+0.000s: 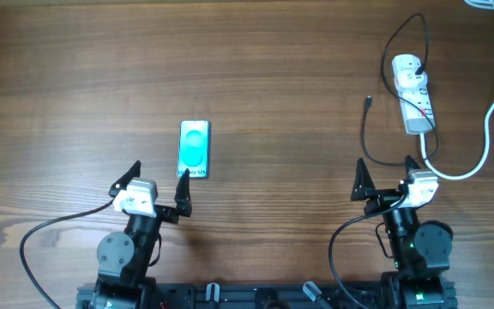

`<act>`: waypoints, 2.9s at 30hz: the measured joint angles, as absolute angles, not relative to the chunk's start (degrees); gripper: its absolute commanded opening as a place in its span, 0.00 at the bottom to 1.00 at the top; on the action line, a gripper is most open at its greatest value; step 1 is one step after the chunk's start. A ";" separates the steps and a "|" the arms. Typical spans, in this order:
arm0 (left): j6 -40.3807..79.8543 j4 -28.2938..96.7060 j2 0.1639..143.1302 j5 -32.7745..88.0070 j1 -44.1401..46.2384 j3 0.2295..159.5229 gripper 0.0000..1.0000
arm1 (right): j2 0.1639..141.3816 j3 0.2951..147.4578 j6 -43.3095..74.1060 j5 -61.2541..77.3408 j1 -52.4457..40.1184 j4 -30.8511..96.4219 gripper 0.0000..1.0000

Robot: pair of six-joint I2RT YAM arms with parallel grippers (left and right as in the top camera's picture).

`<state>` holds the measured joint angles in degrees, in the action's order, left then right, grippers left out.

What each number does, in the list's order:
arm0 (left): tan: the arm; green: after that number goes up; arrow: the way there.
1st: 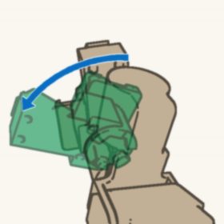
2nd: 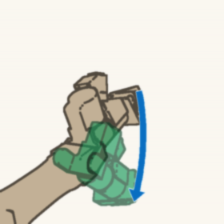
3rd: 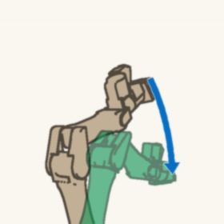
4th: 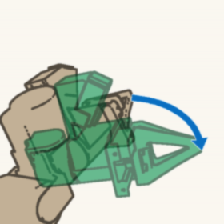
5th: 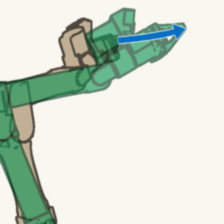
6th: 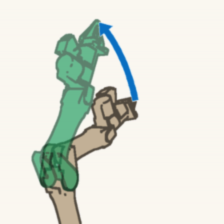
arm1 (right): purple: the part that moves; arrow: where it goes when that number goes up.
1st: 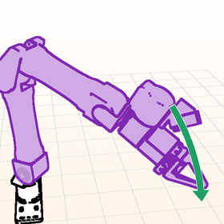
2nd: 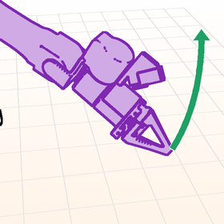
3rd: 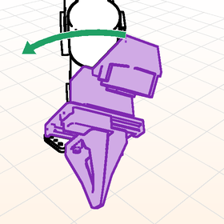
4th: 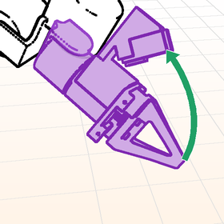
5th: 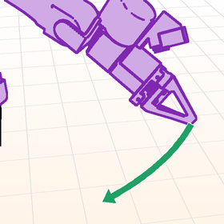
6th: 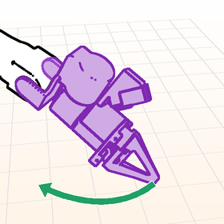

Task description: Plug charger to phone and switch on socket

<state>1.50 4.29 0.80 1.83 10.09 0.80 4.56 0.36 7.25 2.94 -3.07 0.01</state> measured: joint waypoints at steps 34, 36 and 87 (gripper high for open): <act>1.50 4.29 0.80 1.83 10.09 0.80 1.00 | 4.56 0.36 7.27 2.94 -3.07 0.01 0.99; 1.50 4.29 0.80 1.78 10.09 0.80 1.00 | 4.56 0.36 7.27 2.94 -3.07 0.01 1.00; 7.57 47.35 56.47 1.52 15.49 56.45 1.00 | 4.56 0.36 7.25 2.94 -3.07 0.03 1.00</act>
